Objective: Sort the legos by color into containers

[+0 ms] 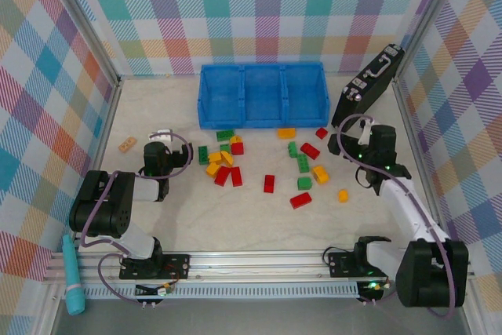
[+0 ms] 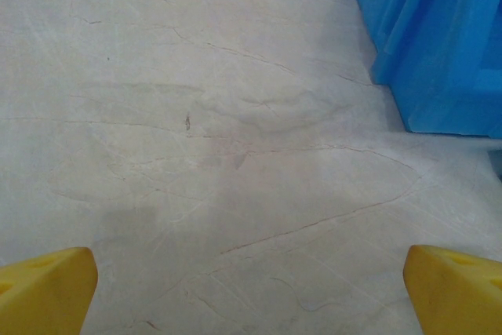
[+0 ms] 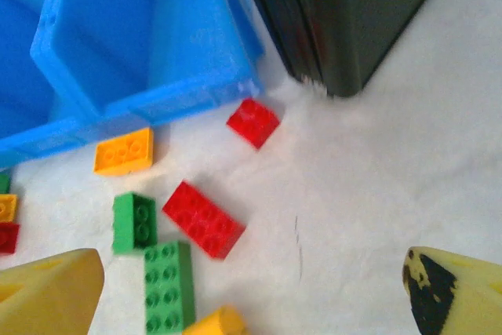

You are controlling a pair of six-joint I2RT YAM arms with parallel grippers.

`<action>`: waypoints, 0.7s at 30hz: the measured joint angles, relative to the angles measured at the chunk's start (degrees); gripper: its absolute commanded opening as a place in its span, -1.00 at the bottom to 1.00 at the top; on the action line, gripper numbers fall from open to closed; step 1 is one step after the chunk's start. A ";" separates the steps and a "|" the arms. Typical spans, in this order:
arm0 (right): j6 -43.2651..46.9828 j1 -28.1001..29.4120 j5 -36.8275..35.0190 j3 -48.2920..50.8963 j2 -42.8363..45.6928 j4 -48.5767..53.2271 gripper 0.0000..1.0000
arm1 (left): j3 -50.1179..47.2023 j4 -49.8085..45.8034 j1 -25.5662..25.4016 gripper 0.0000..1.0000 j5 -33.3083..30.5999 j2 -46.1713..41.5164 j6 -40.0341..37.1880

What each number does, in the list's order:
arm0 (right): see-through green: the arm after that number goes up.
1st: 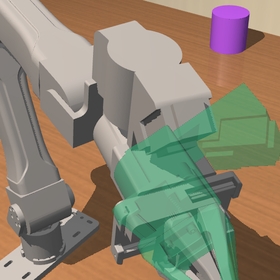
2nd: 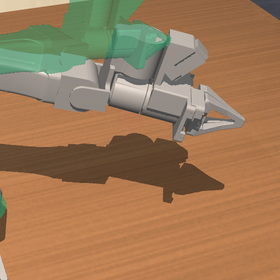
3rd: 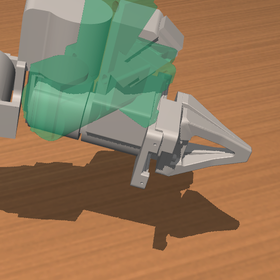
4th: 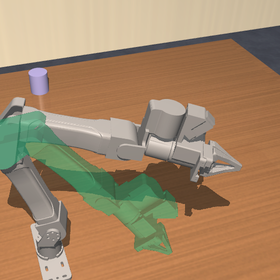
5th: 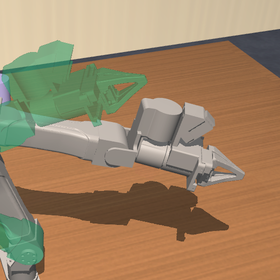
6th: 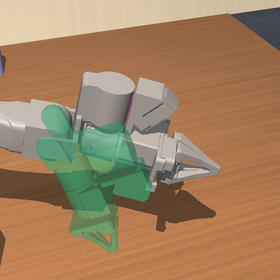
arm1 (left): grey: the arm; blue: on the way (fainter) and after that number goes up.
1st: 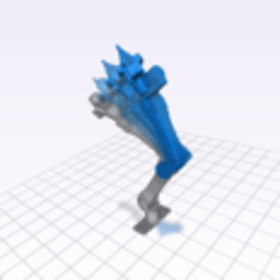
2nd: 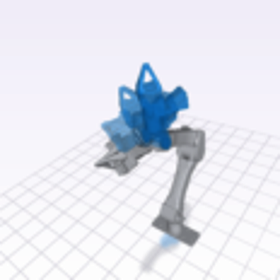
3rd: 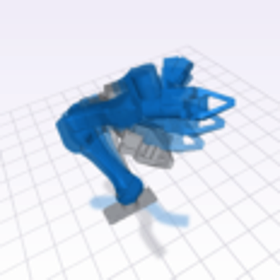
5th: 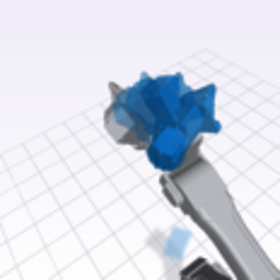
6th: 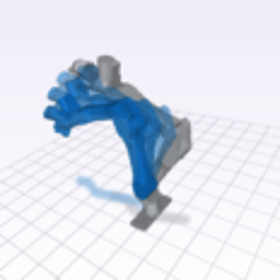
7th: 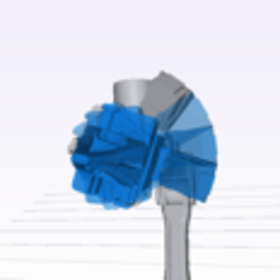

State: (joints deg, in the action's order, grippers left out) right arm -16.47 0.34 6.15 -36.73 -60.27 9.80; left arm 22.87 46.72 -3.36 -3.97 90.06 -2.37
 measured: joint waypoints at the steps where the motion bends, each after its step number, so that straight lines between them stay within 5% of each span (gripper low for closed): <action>1: -0.74 0.00 0.57 0.00 0.74 1.68 0.96 | 0.00 0.02 0.00 1.00 0.07 0.00 -0.02; 4: -2.43 0.02 2.64 0.00 2.36 6.58 0.98 | 1.25 -3.19 0.00 1.00 0.07 -0.59 -0.02; 7: -2.89 0.42 4.33 0.00 2.75 10.80 0.98 | 8.83 -18.62 0.00 1.00 0.48 -5.86 0.46; 14: -3.04 2.71 5.95 0.48 2.69 15.76 0.96 | 42.01 -47.30 -2.19 1.00 4.68 -23.39 3.37; 21: -3.23 7.43 2.95 0.22 -0.24 18.27 0.87 | 66.84 -68.65 -2.54 1.00 11.26 -26.91 4.09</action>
State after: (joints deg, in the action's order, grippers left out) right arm -19.70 7.77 9.10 -36.51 -60.51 28.08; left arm 89.71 -21.93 -5.89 7.29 63.16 1.72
